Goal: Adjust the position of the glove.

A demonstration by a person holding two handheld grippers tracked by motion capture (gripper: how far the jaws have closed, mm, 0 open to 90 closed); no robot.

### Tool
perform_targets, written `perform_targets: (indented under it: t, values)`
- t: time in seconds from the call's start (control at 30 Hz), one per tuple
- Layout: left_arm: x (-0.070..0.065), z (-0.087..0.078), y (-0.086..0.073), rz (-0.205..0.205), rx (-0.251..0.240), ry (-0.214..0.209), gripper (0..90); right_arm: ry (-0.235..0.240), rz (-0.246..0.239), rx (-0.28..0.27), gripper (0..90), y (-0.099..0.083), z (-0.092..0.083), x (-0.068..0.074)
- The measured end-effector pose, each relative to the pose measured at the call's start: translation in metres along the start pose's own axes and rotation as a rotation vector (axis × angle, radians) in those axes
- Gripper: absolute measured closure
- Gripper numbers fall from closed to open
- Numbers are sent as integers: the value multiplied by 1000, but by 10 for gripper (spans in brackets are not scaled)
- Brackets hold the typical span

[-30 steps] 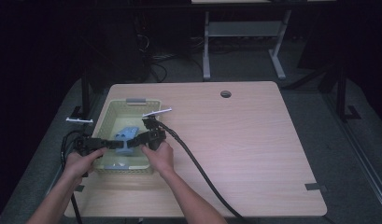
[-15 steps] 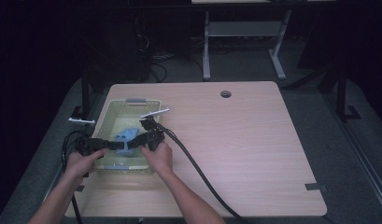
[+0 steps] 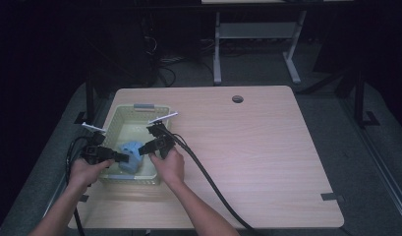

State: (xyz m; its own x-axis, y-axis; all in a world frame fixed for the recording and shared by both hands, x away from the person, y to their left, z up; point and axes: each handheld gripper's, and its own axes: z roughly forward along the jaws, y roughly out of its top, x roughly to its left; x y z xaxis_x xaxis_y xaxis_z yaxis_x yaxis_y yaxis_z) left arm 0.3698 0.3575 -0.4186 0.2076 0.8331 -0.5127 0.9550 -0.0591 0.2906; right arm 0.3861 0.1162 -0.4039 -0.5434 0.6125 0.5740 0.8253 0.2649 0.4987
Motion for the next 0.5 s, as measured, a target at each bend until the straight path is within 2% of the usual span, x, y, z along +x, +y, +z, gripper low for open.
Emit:
perform_targets:
  t: [0.03,0.13,0.27,0.3,0.4,0.5]
  values:
    - [-2,2,1,10,19,32,664,7,-5,-2,710,0,-3,2]
    - [-3,2,0,-1,15,30,651,10,-11,-6,708,0,-5,3]
    - [-1,-1,0,-18,-16,31,621,25,-14,-21,705,1,-10,3]
    - [1,-3,0,-7,-26,33,622,30,-13,-29,703,1,-13,2]
    - [1,-9,0,-18,-58,12,623,37,-13,-36,701,2,-15,1]
    - [-1,-14,1,2,-76,13,618,47,-6,-45,692,3,-17,0]
